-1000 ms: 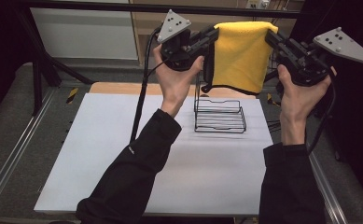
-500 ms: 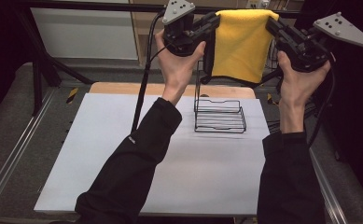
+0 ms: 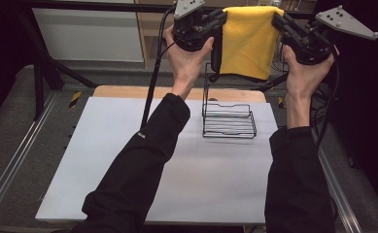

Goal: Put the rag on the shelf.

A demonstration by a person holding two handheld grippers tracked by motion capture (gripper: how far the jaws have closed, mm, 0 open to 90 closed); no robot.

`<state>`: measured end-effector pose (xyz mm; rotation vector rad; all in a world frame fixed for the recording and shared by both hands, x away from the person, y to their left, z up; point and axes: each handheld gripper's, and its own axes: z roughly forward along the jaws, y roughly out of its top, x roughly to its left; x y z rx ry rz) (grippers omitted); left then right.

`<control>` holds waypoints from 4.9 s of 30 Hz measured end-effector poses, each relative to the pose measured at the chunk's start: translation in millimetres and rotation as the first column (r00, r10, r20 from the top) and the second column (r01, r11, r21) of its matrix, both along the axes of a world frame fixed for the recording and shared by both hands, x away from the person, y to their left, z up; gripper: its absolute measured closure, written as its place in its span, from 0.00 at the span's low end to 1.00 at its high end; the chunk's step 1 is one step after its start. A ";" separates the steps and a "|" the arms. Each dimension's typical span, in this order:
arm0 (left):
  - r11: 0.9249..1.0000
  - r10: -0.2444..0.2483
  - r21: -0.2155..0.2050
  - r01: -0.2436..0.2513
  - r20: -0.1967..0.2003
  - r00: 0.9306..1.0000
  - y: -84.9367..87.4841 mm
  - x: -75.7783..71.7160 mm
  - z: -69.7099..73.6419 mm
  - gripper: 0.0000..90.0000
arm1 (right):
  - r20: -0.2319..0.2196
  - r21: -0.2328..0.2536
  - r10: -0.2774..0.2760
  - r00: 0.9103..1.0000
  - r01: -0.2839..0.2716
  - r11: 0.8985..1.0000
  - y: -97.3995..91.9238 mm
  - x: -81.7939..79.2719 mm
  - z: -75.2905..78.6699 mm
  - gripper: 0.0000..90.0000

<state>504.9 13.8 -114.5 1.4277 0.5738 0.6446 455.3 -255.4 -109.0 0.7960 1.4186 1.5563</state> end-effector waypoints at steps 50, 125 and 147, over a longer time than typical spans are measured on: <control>0.987 -0.103 0.115 0.115 -0.107 0.989 -3.9 -1.4 -91.9 0.88 | -0.200 -0.060 0.045 0.979 -0.058 0.997 -24.3 12.7 -94.6 0.91; 0.907 -0.128 0.338 0.251 -0.347 0.929 -14.4 -27.9 -128.3 1.00 | -0.365 -0.123 0.144 0.920 -0.202 0.972 -31.4 -38.3 -125.1 0.43; 0.914 -0.088 0.341 0.222 -0.368 0.926 -23.5 -18.6 -162.7 1.00 | -0.507 -0.108 0.021 0.862 -0.087 0.990 -28.0 -7.2 -180.5 0.98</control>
